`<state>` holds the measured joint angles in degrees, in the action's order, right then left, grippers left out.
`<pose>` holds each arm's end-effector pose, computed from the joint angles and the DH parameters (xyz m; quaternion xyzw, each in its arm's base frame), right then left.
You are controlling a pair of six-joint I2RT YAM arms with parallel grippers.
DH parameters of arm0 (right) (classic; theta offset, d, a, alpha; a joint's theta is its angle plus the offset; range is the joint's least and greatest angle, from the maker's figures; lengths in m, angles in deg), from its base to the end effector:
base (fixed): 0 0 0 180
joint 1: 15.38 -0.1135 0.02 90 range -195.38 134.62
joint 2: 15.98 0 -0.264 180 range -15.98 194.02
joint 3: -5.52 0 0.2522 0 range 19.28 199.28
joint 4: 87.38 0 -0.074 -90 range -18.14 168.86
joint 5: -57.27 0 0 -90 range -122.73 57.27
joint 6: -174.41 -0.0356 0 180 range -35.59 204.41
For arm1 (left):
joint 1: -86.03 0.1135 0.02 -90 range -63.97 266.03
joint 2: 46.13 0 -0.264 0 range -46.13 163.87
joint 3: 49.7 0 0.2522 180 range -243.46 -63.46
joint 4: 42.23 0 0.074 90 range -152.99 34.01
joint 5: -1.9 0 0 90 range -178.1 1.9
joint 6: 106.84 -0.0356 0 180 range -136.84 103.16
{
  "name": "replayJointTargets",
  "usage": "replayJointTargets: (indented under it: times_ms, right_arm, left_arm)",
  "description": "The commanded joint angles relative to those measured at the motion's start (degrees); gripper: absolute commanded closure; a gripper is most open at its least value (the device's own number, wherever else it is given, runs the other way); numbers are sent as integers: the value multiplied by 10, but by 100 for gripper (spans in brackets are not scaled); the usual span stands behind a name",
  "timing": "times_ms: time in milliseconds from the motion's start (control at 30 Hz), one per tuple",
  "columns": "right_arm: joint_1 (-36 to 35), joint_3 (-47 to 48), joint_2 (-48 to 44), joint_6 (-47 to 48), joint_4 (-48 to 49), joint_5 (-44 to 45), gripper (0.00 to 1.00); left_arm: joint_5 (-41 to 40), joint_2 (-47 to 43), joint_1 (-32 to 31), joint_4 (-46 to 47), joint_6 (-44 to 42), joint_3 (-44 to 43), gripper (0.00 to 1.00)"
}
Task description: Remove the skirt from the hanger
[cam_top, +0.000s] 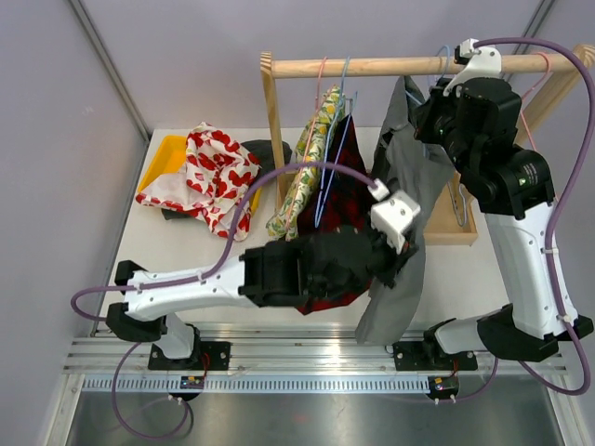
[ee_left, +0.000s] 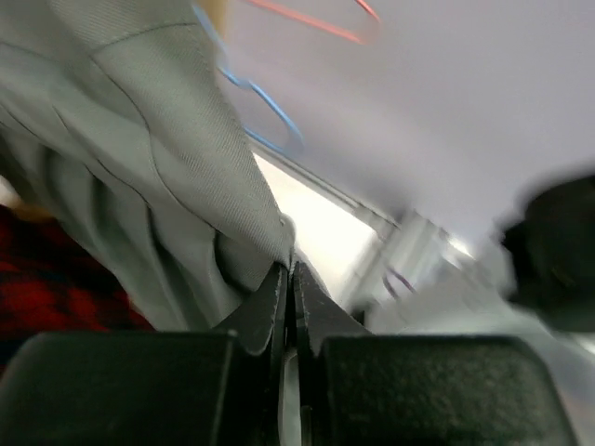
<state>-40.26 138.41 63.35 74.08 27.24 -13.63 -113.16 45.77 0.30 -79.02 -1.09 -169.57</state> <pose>0.2102 0.0846 0.5538 0.0068 0.7725 0.0653 0.6316 0.0416 -0.3544 0.4793 0.3094 0.6883 -0.3875 0.5295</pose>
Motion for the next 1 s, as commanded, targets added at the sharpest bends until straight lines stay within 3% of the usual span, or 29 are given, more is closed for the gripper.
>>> replayJointTargets:
  times_ms: [0, 200, 400, 500, 533, 567, 833, 967]
  right_arm:
    - [10, 23, 21, 34, 109, 72, 100]
    - [12, 21, 39, 38, 128, 91, 100]
    - [14, 30, 46, 27, 126, 87, 100]
    - [13, 20, 36, 23, 127, 84, 100]
    - [13, 16, 33, 22, 126, 83, 100]
    - [13, 13, 29, 20, 126, 81, 100]
    - [13, 6, 11, -3, 112, 54, 100]
    - [13, 8, 2, -11, 103, 48, 100]
  left_arm:
    - [27, -14, -128, -95, 27, 4, 100]
    - [-29, 7, -193, -166, 42, -47, 100]
    - [-105, 9, -200, -169, 49, -8, 100]
    - [-164, 7, -196, -151, 34, -2, 34]
    - [-176, 5, -195, -144, 22, -5, 5]
    - [-200, 4, -189, -122, -10, -4, 1]
    - [-192, -2, -83, -5, -94, 39, 1]
    - [-158, 2, -30, 77, -104, 78, 8]
